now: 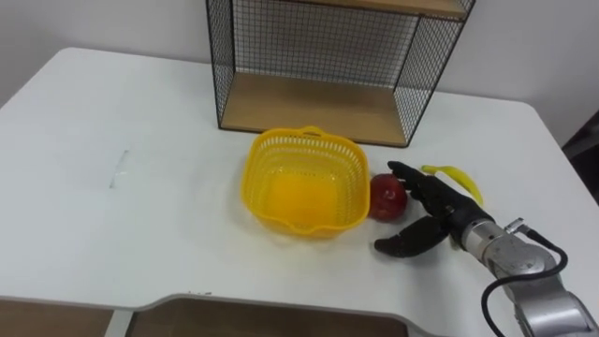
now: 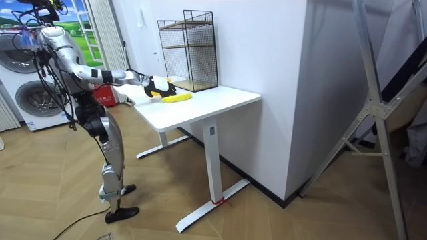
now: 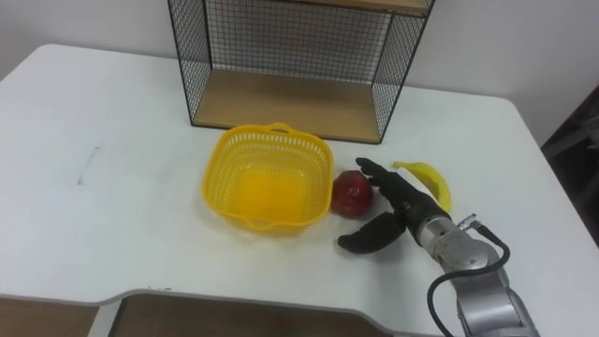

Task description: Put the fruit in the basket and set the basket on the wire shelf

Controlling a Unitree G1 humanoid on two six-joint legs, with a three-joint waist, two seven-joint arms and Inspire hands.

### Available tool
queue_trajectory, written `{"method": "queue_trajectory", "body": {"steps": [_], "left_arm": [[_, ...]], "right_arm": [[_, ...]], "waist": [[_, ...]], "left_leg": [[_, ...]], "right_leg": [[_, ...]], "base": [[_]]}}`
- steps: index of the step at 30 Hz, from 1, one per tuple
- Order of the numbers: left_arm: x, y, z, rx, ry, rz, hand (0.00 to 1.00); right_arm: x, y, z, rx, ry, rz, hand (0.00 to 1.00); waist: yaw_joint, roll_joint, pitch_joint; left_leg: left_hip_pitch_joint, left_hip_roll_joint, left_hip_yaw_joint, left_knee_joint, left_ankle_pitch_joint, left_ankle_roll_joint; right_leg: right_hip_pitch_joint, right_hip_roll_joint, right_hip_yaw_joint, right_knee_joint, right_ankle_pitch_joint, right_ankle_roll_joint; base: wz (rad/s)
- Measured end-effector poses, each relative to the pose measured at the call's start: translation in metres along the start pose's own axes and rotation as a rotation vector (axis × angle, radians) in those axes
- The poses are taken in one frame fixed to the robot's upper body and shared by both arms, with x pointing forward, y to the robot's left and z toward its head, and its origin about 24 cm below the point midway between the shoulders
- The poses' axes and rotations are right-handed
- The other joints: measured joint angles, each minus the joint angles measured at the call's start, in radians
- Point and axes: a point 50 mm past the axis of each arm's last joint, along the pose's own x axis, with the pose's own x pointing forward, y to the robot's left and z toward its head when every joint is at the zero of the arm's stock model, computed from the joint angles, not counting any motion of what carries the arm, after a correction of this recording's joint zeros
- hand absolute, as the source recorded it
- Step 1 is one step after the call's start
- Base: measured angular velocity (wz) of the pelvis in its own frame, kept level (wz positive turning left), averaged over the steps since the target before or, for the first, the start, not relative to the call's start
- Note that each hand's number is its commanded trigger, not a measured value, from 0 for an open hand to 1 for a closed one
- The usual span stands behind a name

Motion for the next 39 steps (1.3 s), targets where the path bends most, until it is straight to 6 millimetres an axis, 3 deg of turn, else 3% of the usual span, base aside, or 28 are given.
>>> {"method": "queue_trajectory", "body": {"steps": [9, 22, 23, 24, 26, 39], "left_arm": [[0.0, -0.001, -0.002, -0.002, 0.018, -0.005, 0.0], [-0.001, -0.003, -0.007, -0.002, 0.032, -0.017, 0.0], [-0.001, -0.003, -0.008, -0.002, 0.033, -0.017, 0.0], [-0.001, -0.003, -0.008, -0.002, 0.033, -0.017, 0.0], [-0.001, -0.003, -0.008, -0.002, 0.033, -0.018, 0.0], [-0.001, -0.003, -0.01, -0.002, 0.038, -0.019, 0.0]], "right_arm": [[0.0, 0.0, -0.001, 0.002, 0.007, -0.001, 0.0], [0.0, 0.0, -0.002, -0.014, 0.013, -0.004, 0.0], [0.0, 0.0, -0.002, -0.014, 0.013, -0.005, 0.03], [0.0, 0.0, -0.002, -0.014, 0.013, -0.007, 0.32], [0.0, 0.0, -0.002, -0.014, 0.014, -0.011, 1.0], [0.003, -0.006, -0.002, -0.013, 0.015, -0.101, 1.0]], "waist": [[0.003, 0.001, -0.0046], [0.008, 0.0, -0.0032], [0.008, 0.0, -0.003], [0.009, -0.001, -0.0026], [0.01, -0.002, -0.0017], [0.011, -0.001, -0.0014]], "left_leg": [[0.0, -0.002, -0.004, 0.002, 0.0, 0.0], [0.003, -0.002, -0.008, 0.001, 0.0, 0.0], [0.003, -0.002, -0.008, 0.001, 0.0, 0.0], [0.003, -0.003, -0.008, 0.001, 0.0, 0.0], [0.003, -0.003, -0.008, 0.001, 0.0, 0.0], [0.004, -0.003, -0.01, 0.0, 0.0, 0.0]], "right_leg": [[0.011, 0.001, -0.008, -0.014, 0.001, 0.0], [0.017, 0.001, -0.01, -0.017, 0.001, 0.0], [0.017, 0.001, -0.01, -0.017, 0.001, 0.0], [0.017, 0.001, -0.01, -0.017, 0.001, 0.0], [0.018, 0.001, -0.01, -0.017, 0.001, 0.0], [0.02, 0.002, -0.01, -0.019, 0.0, 0.0]], "base": [[0.02], [0.0], [0.0], [0.0], [0.0], [0.0]]}}
